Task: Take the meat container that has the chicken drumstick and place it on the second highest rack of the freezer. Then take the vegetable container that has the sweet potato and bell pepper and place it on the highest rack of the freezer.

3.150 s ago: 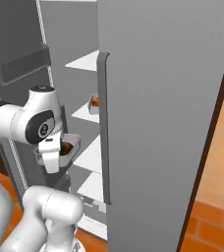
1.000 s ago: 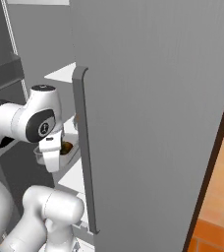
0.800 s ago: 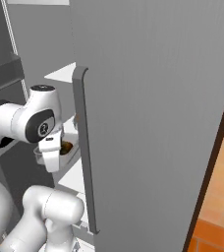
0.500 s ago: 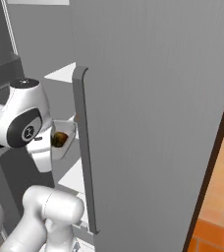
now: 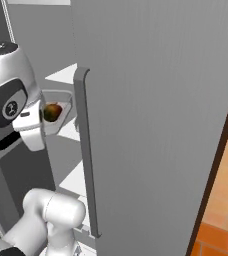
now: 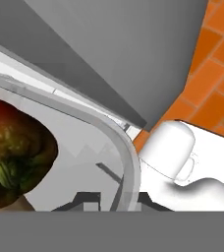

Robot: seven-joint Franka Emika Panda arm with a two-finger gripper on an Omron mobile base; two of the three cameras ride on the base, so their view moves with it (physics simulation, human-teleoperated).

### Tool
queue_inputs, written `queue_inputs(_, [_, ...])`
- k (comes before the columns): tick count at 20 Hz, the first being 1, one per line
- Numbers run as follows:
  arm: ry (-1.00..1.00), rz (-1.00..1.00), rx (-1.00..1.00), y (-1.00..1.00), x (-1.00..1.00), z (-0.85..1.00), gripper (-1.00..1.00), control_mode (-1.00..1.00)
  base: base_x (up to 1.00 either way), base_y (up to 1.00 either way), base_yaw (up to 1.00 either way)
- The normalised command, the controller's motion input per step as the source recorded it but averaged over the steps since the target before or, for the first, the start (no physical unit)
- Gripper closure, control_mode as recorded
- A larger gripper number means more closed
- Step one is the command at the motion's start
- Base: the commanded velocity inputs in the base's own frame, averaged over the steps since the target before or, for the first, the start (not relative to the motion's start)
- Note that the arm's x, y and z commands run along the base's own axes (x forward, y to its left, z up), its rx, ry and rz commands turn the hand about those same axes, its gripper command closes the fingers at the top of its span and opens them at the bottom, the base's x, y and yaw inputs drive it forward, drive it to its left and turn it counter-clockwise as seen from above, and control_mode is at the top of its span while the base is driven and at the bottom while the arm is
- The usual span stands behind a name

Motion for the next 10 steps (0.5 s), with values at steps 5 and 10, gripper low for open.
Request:
queue_inputs(5, [-0.08,0.0,0.0,0.12,0.25,0.27,1.0,-1.0,0.0,0.0,0.0])
queue_inputs(10, [-0.28,0.0,0.0,0.01,0.16,0.01,1.0,-1.0,0.0,0.0,0.0])
